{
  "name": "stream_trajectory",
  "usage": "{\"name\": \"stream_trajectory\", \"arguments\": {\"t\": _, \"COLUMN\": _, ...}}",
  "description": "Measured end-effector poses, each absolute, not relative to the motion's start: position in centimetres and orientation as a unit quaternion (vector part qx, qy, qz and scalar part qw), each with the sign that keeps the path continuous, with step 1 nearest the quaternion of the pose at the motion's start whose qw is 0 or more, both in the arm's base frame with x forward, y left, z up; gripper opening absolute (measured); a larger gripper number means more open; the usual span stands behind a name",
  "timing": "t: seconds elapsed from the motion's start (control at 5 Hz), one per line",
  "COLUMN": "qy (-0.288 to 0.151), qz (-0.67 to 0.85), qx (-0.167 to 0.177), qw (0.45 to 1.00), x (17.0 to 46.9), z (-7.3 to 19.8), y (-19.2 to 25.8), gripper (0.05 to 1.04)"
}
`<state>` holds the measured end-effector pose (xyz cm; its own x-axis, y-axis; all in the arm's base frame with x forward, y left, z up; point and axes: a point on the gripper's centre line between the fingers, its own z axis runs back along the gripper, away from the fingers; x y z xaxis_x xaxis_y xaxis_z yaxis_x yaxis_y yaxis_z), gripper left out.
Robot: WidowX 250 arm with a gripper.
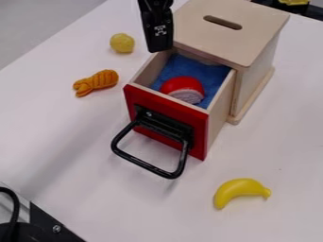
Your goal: Move the yellow object to the lower left side of the table
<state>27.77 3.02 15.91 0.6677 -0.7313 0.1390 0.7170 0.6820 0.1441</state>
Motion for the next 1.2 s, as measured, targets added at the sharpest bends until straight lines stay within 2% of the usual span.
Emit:
{"name": "stream_trajectory", "arguments": {"t": 0.4, "qy": -0.071, "qz": -0.389, "qx": 0.031, "qw": 0.918, "x": 27.5, "z": 14.6, "y": 4.2, "gripper": 0.997}}
{"name": "stream_trajectory", "arguments": {"t": 0.8, "qy": -0.081, "qz": -0.391, "qx": 0.041, "qw": 0.916, "x": 29.2, "z": 14.2, "y": 8.5, "gripper": 0.997}}
{"name": "stream_trajectory", "arguments": {"t": 1.2, "qy": -0.066, "qz": -0.398, "qx": 0.085, "qw": 0.911, "x": 33.0, "z": 12.6, "y": 13.3, "gripper": 0.997}}
